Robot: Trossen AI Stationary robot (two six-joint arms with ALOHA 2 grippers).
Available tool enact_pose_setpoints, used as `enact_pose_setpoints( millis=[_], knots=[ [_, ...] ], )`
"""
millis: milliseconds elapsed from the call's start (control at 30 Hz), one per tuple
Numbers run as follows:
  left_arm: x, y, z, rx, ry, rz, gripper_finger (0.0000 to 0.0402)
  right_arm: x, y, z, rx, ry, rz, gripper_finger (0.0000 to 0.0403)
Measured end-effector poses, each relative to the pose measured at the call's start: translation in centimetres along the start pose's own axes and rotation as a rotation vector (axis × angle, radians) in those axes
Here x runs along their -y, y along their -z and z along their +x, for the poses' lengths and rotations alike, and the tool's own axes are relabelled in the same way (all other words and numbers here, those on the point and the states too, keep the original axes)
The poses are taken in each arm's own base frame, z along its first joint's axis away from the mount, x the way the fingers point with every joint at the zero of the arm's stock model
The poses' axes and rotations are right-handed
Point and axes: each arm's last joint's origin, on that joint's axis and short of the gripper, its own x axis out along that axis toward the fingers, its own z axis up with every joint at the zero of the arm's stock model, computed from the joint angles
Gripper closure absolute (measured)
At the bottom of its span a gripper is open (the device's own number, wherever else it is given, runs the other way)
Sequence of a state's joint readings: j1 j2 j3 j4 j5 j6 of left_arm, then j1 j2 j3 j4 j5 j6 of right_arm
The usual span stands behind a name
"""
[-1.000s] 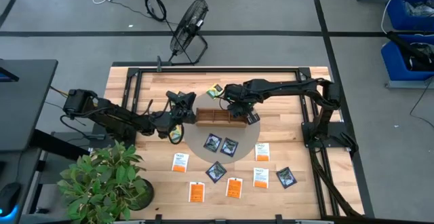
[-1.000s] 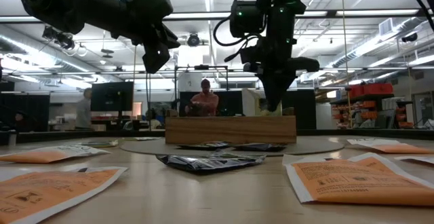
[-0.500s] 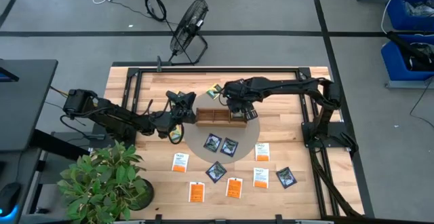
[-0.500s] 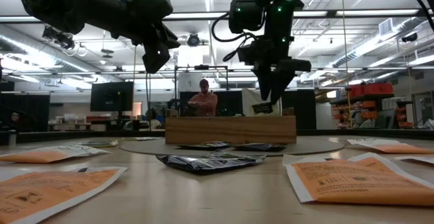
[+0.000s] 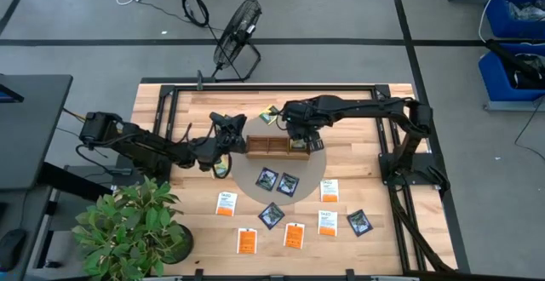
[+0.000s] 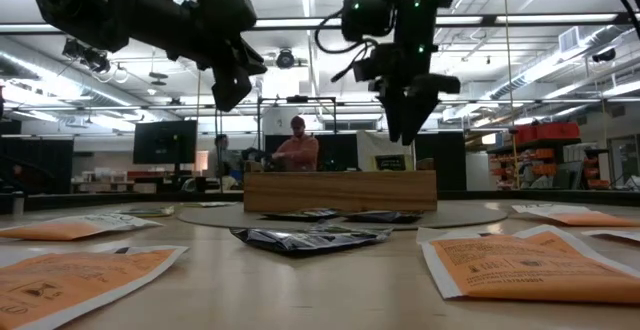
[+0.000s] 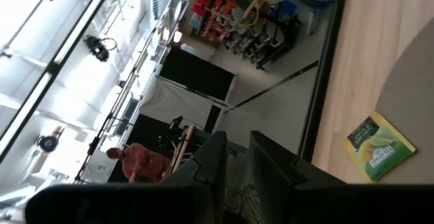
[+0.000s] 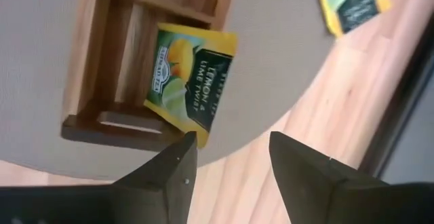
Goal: Pick & Place Tea
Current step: Put the yellow tea bag into the right section of the wooden organizer
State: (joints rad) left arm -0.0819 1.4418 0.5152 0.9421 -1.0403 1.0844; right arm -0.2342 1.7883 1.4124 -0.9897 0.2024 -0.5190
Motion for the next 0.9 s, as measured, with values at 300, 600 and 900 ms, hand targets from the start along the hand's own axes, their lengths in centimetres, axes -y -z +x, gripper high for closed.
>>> enact_pose_setpoints(
  millis=[300,600,900],
  knots=[
    [-0.8,1.7,2.5,0.007,0.042,-0.044,0.033,0.4,2.4,-6.1,0.15,0.078,0.144,0.0209],
    [-2.9,3.1,5.9,-0.07,0.271,-0.176,0.035,0.1,4.8,-11.1,0.316,0.124,0.264,0.0209],
    [-6.3,4.1,8.7,-0.279,0.595,-0.201,0.0355,0.0,4.9,-11.3,0.326,0.116,0.232,0.0209]
  ],
)
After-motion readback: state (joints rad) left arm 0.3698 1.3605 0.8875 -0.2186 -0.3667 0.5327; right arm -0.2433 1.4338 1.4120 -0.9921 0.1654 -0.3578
